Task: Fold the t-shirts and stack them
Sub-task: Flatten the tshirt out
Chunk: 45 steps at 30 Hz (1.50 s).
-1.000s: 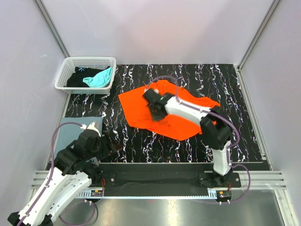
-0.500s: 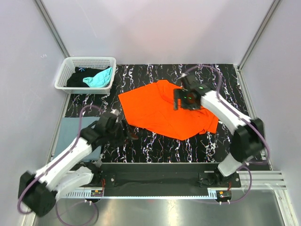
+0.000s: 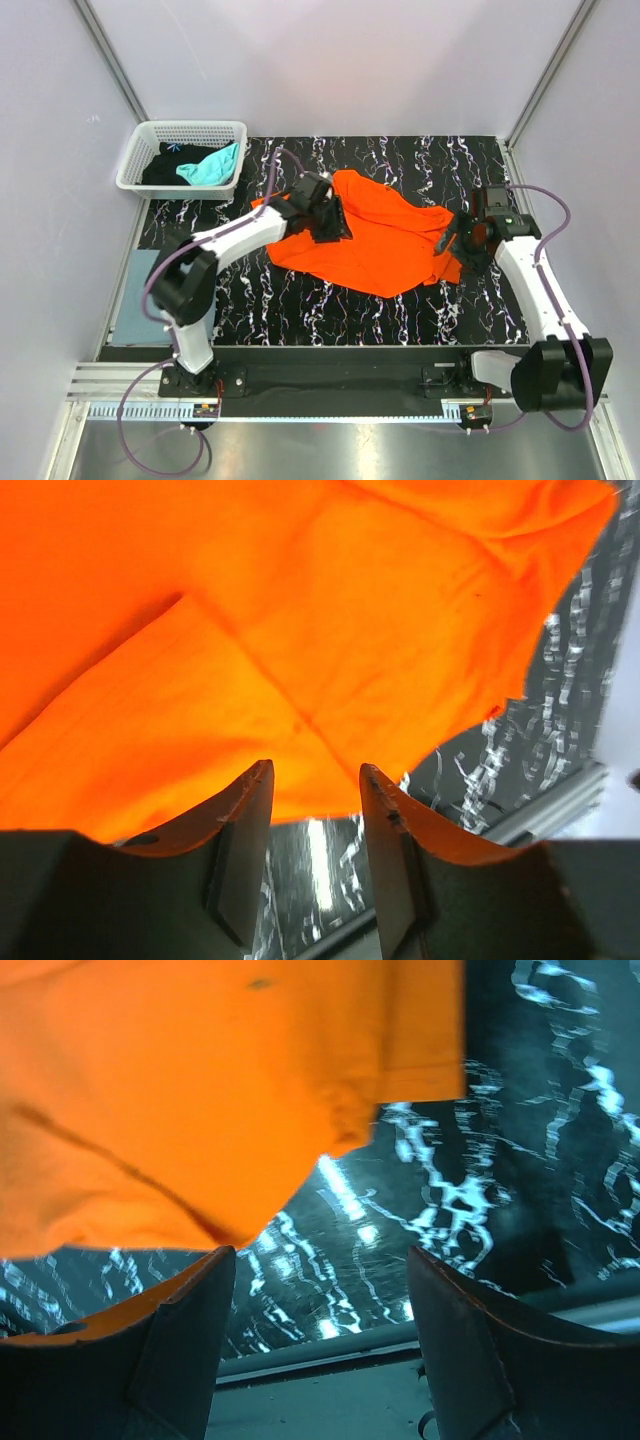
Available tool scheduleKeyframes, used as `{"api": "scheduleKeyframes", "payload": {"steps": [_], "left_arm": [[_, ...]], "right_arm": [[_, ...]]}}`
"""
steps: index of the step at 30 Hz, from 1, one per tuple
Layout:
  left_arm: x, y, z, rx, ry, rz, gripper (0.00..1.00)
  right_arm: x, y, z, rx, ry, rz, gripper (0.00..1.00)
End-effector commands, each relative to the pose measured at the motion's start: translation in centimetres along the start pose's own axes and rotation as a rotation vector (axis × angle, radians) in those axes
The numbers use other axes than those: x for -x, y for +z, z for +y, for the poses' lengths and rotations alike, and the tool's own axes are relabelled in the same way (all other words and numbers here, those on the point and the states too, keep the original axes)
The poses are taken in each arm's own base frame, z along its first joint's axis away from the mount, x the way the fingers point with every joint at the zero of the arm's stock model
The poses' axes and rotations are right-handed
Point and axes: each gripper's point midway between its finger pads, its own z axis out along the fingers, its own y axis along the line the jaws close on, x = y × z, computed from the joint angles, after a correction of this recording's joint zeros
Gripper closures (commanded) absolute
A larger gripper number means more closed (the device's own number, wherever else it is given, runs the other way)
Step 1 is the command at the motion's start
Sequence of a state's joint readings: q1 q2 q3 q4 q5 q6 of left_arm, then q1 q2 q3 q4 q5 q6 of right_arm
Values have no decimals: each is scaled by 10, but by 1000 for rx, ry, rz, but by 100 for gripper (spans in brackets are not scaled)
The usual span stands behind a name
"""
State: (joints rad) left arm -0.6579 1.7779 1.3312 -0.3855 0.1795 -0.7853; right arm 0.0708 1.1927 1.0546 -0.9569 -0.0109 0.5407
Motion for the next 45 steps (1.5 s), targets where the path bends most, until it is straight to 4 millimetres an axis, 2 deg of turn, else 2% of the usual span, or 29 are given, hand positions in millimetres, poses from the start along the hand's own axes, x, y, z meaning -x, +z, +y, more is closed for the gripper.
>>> {"api": "scheduleKeyframes", "payload": {"steps": [1, 4, 7, 9, 10, 13, 20, 21, 23, 26, 36, 38, 40, 41, 43, 45], "left_arm": [[-4, 25, -8, 0, 30, 29, 54], [-20, 45, 8, 34, -16, 92, 52], [-25, 55, 22, 49, -32, 128, 52], [-20, 55, 28, 40, -11, 136, 52], [-15, 53, 28, 38, 0, 125, 52], [-4, 42, 27, 15, 52, 114, 52], [17, 0, 1, -73, 150, 48, 46], [18, -2, 0, -73, 146, 46, 46], [19, -6, 0, -79, 128, 53, 46], [20, -11, -2, -103, 131, 61, 46], [23, -15, 3, -111, 126, 66, 46], [23, -15, 4, -105, 123, 68, 46], [23, -16, 4, -103, 123, 70, 46], [24, -16, 5, -99, 119, 69, 46], [24, -15, 5, -96, 114, 70, 46], [23, -11, 6, -90, 104, 77, 44]], "right_arm": [[2, 13, -16, -65, 70, 62, 25], [17, 28, -35, -135, 155, 86, 25], [24, 44, -58, -179, 254, 115, 29], [28, 53, -58, -140, 292, 139, 30], [27, 60, -63, -143, 305, 164, 39], [27, 74, -62, -133, 313, 201, 42], [12, 99, -70, -162, 342, 247, 43], [8, 104, -72, -168, 352, 259, 44], [6, 109, -75, -180, 363, 265, 53], [4, 118, -77, -186, 384, 274, 58], [-4, 140, -85, -224, 425, 307, 55], [-5, 141, -91, -248, 438, 299, 60], [-4, 141, -96, -267, 448, 287, 75], [-4, 140, -98, -272, 447, 284, 77], [-1, 135, -102, -284, 444, 265, 81], [-1, 128, -104, -290, 434, 259, 92]]}}
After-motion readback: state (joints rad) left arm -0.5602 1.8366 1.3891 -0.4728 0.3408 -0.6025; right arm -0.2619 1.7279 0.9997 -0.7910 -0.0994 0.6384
